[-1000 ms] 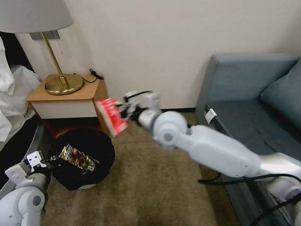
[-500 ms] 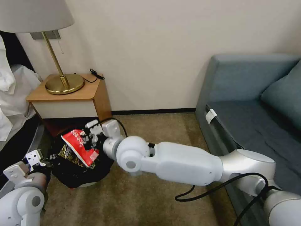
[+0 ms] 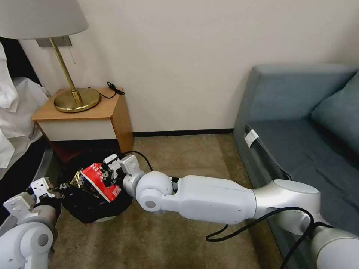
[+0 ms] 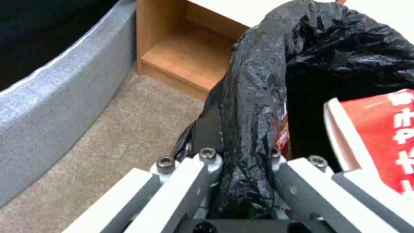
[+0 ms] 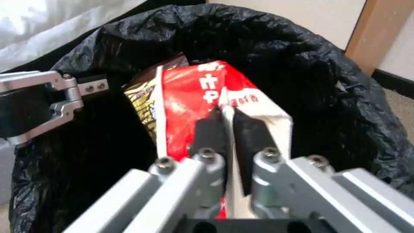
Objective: Pick up the trash bin, then pick up the garbage on the floor and place it into the trash bin.
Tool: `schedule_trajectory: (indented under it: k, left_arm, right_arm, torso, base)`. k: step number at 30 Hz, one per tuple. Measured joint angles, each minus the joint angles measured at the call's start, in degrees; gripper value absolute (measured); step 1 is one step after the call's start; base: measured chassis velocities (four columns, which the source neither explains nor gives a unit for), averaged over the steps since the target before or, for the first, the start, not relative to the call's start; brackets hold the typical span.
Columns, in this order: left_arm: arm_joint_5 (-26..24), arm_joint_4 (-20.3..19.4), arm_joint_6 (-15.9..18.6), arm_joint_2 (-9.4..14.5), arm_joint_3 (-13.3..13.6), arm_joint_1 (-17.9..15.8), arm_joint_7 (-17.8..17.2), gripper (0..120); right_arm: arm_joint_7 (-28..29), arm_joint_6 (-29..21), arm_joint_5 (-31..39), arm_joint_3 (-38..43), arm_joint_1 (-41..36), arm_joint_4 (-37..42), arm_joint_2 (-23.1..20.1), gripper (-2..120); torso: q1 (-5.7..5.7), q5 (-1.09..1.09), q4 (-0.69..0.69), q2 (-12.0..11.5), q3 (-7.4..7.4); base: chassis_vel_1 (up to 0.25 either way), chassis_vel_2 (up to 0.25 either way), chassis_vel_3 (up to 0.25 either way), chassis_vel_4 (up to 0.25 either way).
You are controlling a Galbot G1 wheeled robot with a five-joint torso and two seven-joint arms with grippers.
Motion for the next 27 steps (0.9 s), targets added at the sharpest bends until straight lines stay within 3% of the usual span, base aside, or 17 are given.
schedule_trajectory:
  k: [3, 4, 6, 10, 13, 16, 21, 24, 27]
  left_arm:
    - [0.01, 0.00, 0.00, -0.03, 0.00, 0.04, 0.01, 4]
    - [0.02, 0.00, 0.00, -0.05, -0.01, 0.11, 0.02, 4]
    - [0.03, -0.02, 0.00, -0.06, -0.03, 0.17, 0.03, 4]
    - [0.02, -0.24, -0.02, -0.01, -0.25, 0.30, 0.09, 4]
    - [0.01, -0.30, -0.01, 0.01, -0.31, 0.36, 0.11, 4]
    - [-0.02, -0.40, -0.03, 0.09, -0.62, 0.50, 0.16, 4]
    - [-0.05, -0.47, -0.04, 0.12, -0.90, 0.74, 0.24, 4]
    - [-0.05, -0.47, -0.04, 0.08, -1.32, 0.89, 0.34, 4]
    - [-0.02, -0.55, -0.04, 0.07, -1.57, 0.92, 0.36, 4]
  right_arm:
    - [0.04, -0.02, -0.05, 0.02, -0.01, 0.06, -0.04, 16]
    - [0.14, -0.07, -0.06, 0.07, -0.02, 0.18, -0.05, 24]
    - [0.14, -0.14, -0.06, 0.11, -0.03, 0.23, -0.05, 27]
    - [0.27, -0.26, -0.08, 0.19, -0.10, 0.38, 0.02, 45]
    - [0.31, -0.27, -0.09, 0.25, -0.09, 0.46, 0.02, 51]
    - [0.45, -0.29, -0.25, 1.26, 0.04, 0.94, -0.15, 70]
    - [0.33, -0.27, -0.82, 2.97, 0.06, 1.30, -0.53, 82]
    - [-0.11, 0.13, -1.40, 5.42, -0.06, 1.86, -1.01, 96]
    - [-1.22, 1.09, -3.08, 7.01, -0.12, 2.09, -1.71, 99]
  torso:
    - [0.00, 0.00, 0.00, 0.00, 0.00]
    - [0.00, 0.00, 0.00, 0.00, 0.00]
    - [0.00, 0.00, 0.00, 0.00, 0.00]
    - [0.00, 0.00, 0.00, 0.00, 0.00]
    - [0.00, 0.00, 0.00, 0.00, 0.00]
    - [0.00, 0.00, 0.00, 0.00, 0.00]
    - [0.00, 0.00, 0.00, -0.01, 0.00]
    - [0.00, 0.00, 0.00, -0.01, 0.00]
    - [0.00, 0.00, 0.00, -0.01, 0.00]
  base:
    - [0.000, 0.000, 0.000, 0.000]
    - [0.000, 0.000, 0.000, 0.000]
    - [0.000, 0.000, 0.000, 0.000]
    - [0.000, 0.000, 0.000, 0.000]
    - [0.000, 0.000, 0.000, 0.000]
    - [0.000, 0.000, 0.000, 0.000]
    - [0.000, 0.000, 0.000, 0.000]
    - [0.000, 0.000, 0.000, 0.000]
    - [0.000, 0.000, 0.000, 0.000]
